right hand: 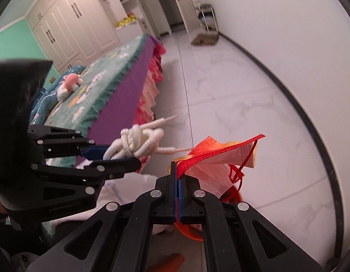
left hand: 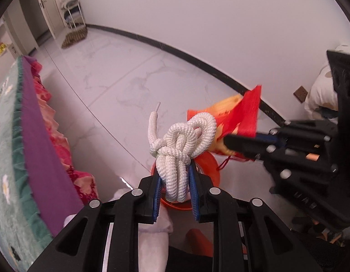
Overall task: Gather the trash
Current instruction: 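Carry the white cable and red mask over the orange bucket with both tools, then open the left tool over the bucket while the right tool releases the mask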
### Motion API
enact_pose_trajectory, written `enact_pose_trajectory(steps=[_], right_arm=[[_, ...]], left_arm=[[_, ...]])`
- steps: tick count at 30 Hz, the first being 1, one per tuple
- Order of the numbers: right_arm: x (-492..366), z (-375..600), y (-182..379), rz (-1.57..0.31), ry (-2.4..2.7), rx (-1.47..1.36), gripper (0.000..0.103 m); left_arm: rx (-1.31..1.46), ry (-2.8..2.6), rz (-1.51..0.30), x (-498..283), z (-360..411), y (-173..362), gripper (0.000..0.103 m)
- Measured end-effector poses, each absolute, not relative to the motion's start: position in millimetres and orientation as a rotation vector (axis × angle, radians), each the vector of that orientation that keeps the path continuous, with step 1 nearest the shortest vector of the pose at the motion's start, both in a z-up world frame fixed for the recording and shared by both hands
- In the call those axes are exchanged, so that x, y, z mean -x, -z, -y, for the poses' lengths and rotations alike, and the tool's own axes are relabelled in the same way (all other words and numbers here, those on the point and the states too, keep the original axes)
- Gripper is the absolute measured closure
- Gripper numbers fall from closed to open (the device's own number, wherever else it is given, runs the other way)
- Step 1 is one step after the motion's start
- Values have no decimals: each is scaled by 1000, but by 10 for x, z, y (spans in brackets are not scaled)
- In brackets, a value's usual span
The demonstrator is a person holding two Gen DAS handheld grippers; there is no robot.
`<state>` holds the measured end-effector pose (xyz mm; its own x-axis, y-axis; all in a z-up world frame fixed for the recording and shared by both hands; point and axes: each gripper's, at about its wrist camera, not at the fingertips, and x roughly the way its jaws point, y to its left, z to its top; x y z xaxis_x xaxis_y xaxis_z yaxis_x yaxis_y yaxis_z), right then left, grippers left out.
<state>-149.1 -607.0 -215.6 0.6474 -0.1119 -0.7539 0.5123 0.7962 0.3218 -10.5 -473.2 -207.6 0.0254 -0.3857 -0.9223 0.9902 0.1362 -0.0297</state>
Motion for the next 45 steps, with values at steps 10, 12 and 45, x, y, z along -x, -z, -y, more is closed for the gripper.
enact_pose_trajectory(steps=[10,12,45], right_arm=[[1330,6194,2819,-902,361,-636,100],[1279,6208,2898,-910,367,-649,99],[1401,6431,3056,-929,460,-722,69]], left_arm=[[-872,1248,-1083,78,5004,2488,80],[-883,1243,-1100,71,5035,2561,80],[-937,1195,-1083,85,5167,2675,38]])
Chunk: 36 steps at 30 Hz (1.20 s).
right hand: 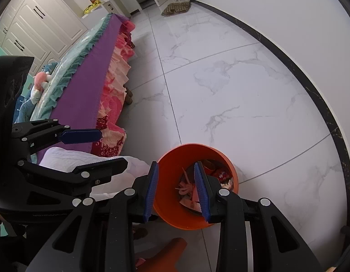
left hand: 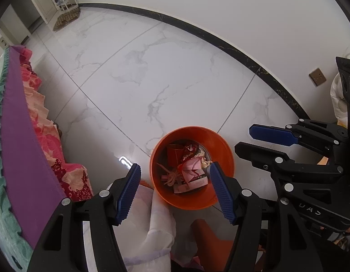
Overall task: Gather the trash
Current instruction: 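Open the left tool over the bucket while the right tool releases the mask, then move both open tools back over the bed toward the black hair tie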
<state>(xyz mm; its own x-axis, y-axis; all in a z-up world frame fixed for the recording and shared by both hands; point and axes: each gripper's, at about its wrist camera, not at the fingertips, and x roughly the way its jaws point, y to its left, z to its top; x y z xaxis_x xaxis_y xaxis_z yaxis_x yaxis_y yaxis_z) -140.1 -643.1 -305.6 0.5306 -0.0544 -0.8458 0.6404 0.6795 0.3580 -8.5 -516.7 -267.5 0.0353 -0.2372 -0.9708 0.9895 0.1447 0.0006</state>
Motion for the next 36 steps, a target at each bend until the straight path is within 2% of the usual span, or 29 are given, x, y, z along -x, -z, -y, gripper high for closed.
enact_pose_trajectory(steps=[7,14,17,19,36], right_arm=[[1324,6266,2660,-870,429,-656,69],[1064,5895,2105,-790,326,-559,64],[889,5696,1884,-765,269,-513,63],[755,5545,1757,-753,230,-479,63],[-726,3819,1138,-734,-175,-229,63]], left_arm=[[-887,1142,-1011,-14,4910,2321,38],[-799,1072,-906,-149,4483,1853,38],[-748,1015,-861,-244,4229,1677,25],[-720,987,-844,-312,4057,1578,25],[-409,545,-850,-1202,2037,1102,25]])
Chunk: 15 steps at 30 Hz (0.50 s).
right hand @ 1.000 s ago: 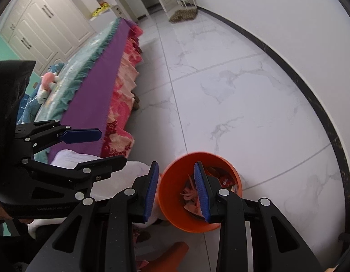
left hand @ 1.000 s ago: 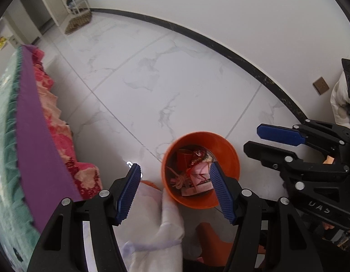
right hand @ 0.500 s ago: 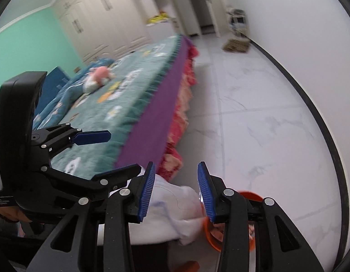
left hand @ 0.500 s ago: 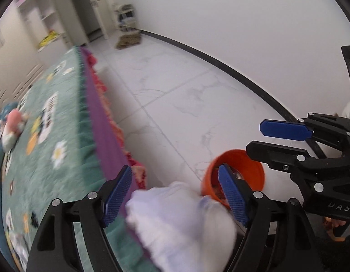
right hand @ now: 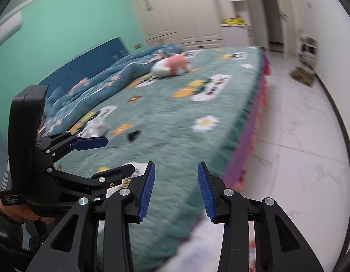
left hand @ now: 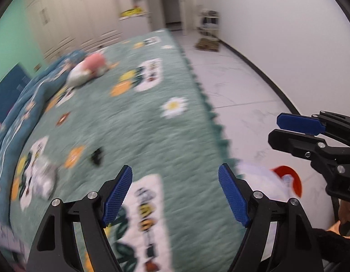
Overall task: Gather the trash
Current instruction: 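Move both open tools back over the bed toward the black hair tie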
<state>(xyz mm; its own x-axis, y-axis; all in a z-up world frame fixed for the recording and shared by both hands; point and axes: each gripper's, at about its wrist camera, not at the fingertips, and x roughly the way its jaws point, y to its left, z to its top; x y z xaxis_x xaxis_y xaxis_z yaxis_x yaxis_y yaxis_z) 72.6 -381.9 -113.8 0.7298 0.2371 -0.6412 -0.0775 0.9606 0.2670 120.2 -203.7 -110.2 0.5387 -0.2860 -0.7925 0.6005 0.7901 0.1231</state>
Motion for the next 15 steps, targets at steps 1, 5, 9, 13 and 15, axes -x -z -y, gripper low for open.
enact_pose_trajectory(steps=[1,5,9,13,15], right_arm=[[-823,3689,1126,-738,-202,-218,61],[-1091,3255,1116,-752,-279,-172,58],[-1365,2845,1118,-768,-355,-130,58],[-1632,2524,1180,-792,-413,-100,58],[-1793,2352,1232,-809,-443,-85,58]], left_arm=[[-398,527,-852,-1246,1919,1091,25],[-348,447,-880,-1412,1494,1120,24],[-307,396,-893,-1538,1107,1166,20],[-270,353,-922,-1696,791,1243,20],[-257,331,-939,-1793,649,1287,20]])
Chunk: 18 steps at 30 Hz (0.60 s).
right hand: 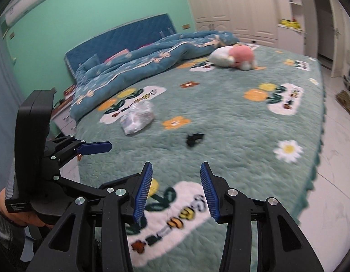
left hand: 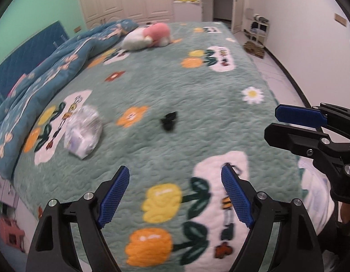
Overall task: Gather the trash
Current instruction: 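Move both open tools back over the bed toward the black hair tie, then grasp the clear plastic bag with the left tool while the right tool grasps the black hair tie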
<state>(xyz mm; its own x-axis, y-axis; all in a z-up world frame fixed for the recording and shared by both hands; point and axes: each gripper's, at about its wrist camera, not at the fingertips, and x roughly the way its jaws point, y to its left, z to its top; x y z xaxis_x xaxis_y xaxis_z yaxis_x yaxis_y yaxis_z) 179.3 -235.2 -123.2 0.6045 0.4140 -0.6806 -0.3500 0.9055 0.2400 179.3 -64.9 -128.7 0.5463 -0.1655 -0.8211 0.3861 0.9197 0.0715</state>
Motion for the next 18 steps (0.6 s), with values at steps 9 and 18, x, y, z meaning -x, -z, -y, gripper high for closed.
enact_pose_trajectory(steps=[9,18], right_arm=[[-2502,1914,1532,-875,-520,-52,58],[-3178,1833,1999,-946,-516,-35,58]], left_arm=[[-204,252,-997,-2302,239,1525,20],[-180,255,-1048,-2790,199,1823,20]])
